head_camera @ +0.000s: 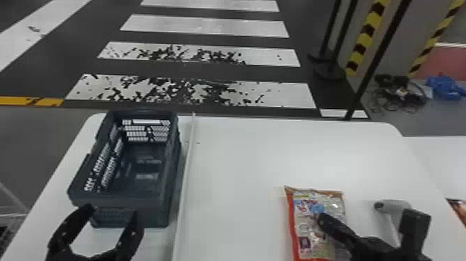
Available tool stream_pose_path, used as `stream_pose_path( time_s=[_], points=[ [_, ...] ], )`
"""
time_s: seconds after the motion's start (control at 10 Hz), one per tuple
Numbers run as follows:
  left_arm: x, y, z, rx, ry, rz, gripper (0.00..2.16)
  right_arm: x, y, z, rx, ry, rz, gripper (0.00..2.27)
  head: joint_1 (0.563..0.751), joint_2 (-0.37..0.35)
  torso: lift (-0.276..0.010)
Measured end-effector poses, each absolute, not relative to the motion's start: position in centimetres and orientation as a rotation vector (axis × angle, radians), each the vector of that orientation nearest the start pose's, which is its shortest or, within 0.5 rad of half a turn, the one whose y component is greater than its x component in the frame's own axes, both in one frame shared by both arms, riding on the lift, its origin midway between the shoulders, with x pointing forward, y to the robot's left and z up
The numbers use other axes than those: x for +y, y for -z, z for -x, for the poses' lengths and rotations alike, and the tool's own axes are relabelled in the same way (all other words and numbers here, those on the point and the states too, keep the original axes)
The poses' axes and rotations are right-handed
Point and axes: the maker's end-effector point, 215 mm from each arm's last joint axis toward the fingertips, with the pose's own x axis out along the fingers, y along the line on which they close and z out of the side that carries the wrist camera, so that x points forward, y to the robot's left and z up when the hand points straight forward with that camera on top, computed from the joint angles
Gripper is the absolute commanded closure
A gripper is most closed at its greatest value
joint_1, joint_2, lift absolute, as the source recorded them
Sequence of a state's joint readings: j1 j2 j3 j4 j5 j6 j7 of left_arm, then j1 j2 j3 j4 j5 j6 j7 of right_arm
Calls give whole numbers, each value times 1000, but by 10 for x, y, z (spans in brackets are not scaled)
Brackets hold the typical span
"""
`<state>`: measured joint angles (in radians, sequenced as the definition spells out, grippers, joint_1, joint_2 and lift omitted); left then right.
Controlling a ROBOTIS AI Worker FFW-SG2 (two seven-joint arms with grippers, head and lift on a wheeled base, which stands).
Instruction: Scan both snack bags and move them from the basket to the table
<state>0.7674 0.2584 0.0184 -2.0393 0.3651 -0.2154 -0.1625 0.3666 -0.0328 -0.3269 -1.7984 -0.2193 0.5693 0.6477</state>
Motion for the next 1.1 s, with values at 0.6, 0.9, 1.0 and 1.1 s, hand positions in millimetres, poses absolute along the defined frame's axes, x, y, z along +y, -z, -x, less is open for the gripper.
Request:
stream_pose_path(
  time_s=[0.6,0.9,1.0,1.1],
  points=[
    [230,374,-361,80,231,157,53,-293,448,-390,538,-300,-365,6,695,-79,-98],
    [231,382,-363,91,234,160,53,-372,443,-389,520,-117,-326,60,695,-205,-98],
    [233,384,-367,91,233,160,53,-393,446,-389,526,-64,-299,60,695,-236,-98],
    [235,385,-369,92,232,160,53,-405,452,-389,538,-41,-276,63,695,-244,-98]
  ],
)
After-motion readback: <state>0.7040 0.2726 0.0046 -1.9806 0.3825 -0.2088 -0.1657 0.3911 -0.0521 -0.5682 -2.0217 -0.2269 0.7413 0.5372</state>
